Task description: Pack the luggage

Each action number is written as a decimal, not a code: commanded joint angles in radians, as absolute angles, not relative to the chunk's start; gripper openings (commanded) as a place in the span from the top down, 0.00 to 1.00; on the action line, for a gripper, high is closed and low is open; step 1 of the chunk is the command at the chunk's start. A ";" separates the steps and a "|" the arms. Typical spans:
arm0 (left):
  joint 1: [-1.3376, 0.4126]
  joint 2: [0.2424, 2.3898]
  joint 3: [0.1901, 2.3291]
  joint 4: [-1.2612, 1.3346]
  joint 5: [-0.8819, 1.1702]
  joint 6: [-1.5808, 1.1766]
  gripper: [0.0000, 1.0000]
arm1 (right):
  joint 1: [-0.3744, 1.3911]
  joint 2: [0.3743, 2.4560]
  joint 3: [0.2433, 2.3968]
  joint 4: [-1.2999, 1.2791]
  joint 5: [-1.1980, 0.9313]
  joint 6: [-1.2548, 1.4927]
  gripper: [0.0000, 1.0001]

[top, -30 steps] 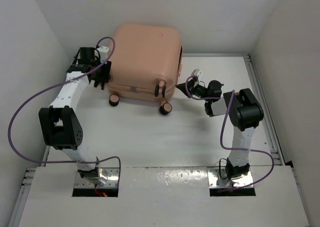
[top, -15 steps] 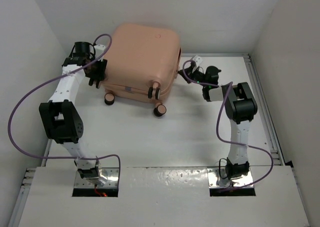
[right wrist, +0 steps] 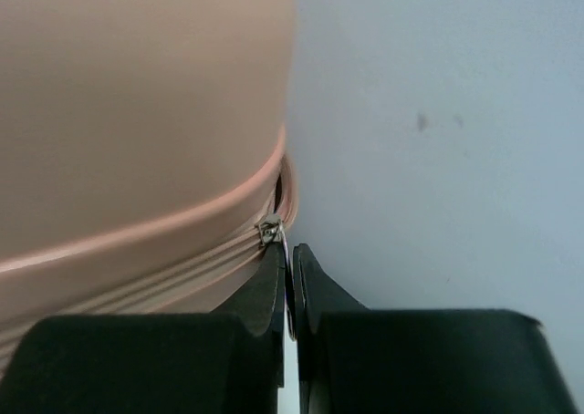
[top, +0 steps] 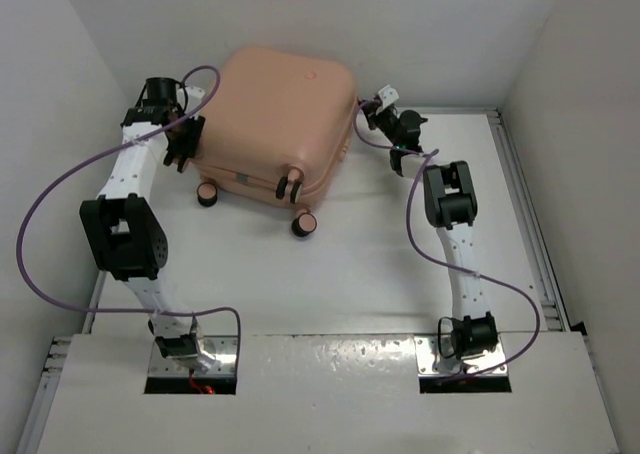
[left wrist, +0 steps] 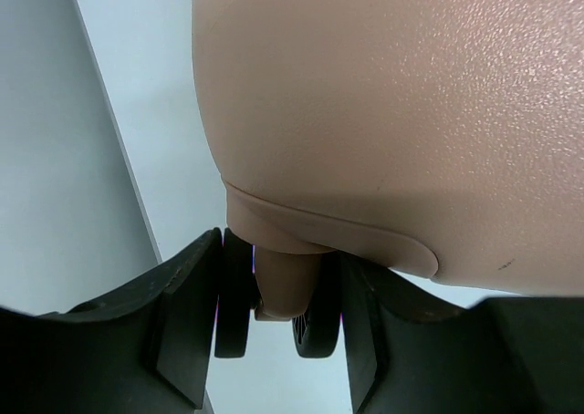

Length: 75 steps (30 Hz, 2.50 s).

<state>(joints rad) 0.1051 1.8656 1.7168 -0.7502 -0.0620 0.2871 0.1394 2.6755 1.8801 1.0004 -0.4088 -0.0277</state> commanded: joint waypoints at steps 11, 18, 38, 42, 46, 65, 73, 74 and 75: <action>0.110 2.048 1.778 -0.103 -0.169 0.255 0.70 | 0.041 2.858 2.165 1.066 -0.164 -0.081 1.00; 0.072 1.938 1.899 -0.189 -0.107 0.123 0.19 | 0.040 2.709 1.927 1.218 -0.201 -0.054 1.00; -0.070 1.511 1.695 -0.567 0.472 -0.054 0.01 | 0.075 2.531 1.591 1.391 -0.262 -0.072 1.00; -0.156 1.474 1.620 -0.699 0.425 -0.032 0.01 | 0.081 2.468 1.496 1.436 -0.294 -0.051 1.00; -0.242 1.448 1.566 -0.753 0.396 -0.055 0.01 | 0.090 2.424 1.414 1.483 -0.325 -0.043 1.00; -0.411 1.604 1.580 -0.902 0.180 -0.078 0.01 | 0.127 2.335 1.262 1.571 -0.348 -0.008 1.00; -0.451 1.690 1.624 -0.891 0.132 -0.065 0.27 | 0.130 2.333 1.259 1.571 -0.344 -0.017 1.00; -0.451 1.690 1.624 -0.891 0.161 -0.048 0.35 | 0.130 2.326 1.258 1.577 -0.344 -0.017 1.00; -0.460 1.690 1.609 -0.891 0.170 -0.029 0.50 | 0.126 2.324 1.247 1.580 -0.347 -0.018 1.00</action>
<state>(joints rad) -0.4416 1.6863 1.5757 -0.9455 0.1669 -0.0776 0.1284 2.3924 1.2724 1.3045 -0.3378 -0.0219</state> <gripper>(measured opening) 0.614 0.003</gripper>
